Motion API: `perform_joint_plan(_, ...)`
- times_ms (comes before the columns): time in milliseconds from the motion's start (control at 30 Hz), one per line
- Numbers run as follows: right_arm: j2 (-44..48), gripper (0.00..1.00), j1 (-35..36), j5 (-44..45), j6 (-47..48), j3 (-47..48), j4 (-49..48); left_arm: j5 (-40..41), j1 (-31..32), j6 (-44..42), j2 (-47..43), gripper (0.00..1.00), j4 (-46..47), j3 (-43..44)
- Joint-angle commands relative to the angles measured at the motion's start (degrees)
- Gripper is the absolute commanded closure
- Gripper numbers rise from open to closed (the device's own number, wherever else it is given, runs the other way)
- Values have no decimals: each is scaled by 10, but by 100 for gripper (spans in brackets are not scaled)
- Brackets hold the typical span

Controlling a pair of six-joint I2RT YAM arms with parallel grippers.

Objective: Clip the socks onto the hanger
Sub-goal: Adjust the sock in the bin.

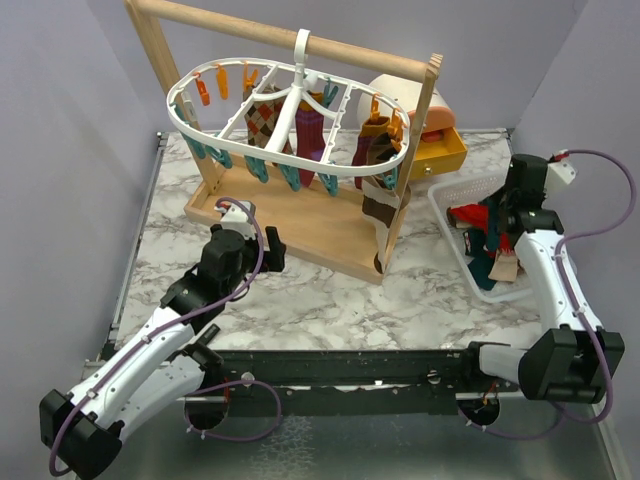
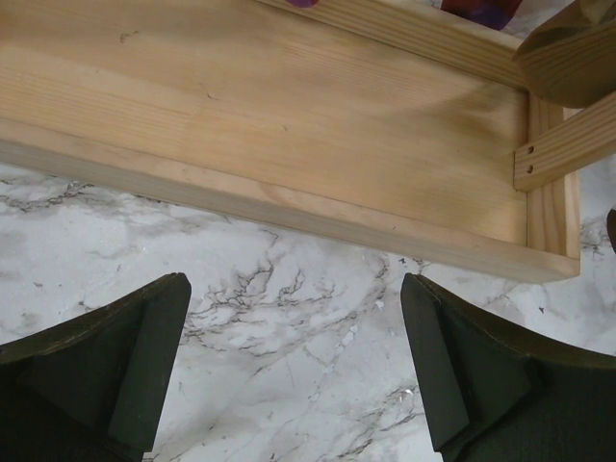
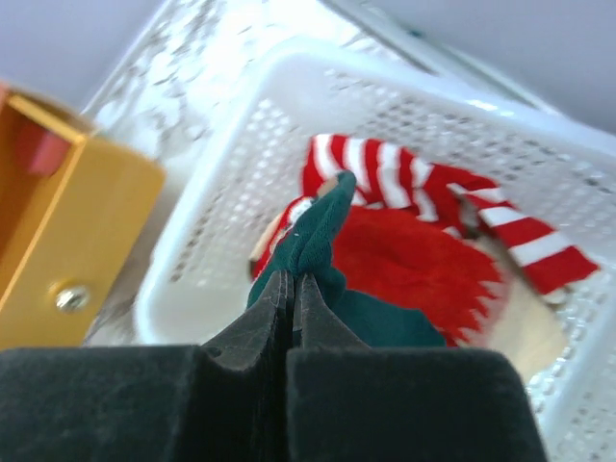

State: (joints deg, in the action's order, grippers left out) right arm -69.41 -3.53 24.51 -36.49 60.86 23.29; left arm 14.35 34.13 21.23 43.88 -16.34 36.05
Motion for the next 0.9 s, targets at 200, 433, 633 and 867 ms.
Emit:
perform_joint_plan(200, -19, 43, -51, 23, 15, 8, 25, -1, 11, 5, -6, 1, 0, -7)
perform_joint_plan(433, 2, 44, 20, -90, 72, 20, -2, -2, 11, 2, 4, 1, 9, -7)
perform_joint_plan(633, -77, 57, 20, -174, 41, -15, 0, 0, 11, 5, 10, 1, 0, -4)
perform_joint_plan(867, -135, 53, 19, -130, 24, -68, -44, 6, 11, 7, 14, 1, -4, -5)
